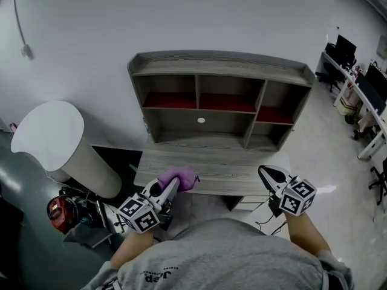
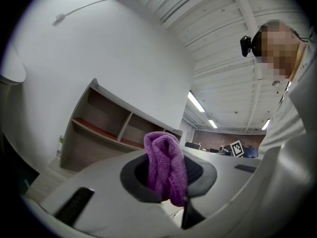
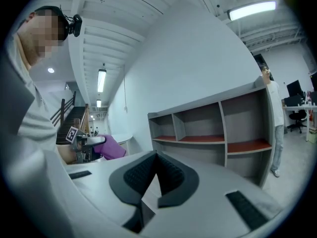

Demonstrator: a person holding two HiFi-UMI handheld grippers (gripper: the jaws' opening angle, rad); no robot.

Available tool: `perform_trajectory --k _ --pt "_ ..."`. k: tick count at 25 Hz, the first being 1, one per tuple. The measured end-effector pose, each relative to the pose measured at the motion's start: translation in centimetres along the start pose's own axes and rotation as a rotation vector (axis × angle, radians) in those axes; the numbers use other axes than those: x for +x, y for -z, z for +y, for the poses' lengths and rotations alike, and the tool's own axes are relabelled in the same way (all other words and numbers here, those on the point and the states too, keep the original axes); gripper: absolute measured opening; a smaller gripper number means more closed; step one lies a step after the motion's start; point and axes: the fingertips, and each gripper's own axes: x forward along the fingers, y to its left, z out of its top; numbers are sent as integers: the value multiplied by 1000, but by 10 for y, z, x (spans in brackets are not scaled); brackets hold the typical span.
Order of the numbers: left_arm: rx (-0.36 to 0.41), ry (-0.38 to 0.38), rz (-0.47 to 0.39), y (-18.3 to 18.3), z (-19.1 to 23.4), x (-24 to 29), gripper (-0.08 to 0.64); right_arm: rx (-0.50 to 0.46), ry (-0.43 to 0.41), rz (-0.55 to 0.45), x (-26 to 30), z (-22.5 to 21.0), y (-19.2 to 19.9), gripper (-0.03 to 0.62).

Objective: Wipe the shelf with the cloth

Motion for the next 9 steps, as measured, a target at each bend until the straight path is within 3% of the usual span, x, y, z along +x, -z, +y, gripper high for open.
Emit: perform_trajectory --k 9 --pt "-16 13 6 -2 -2 0 71 -8 -13 -6 4 5 -4 17"
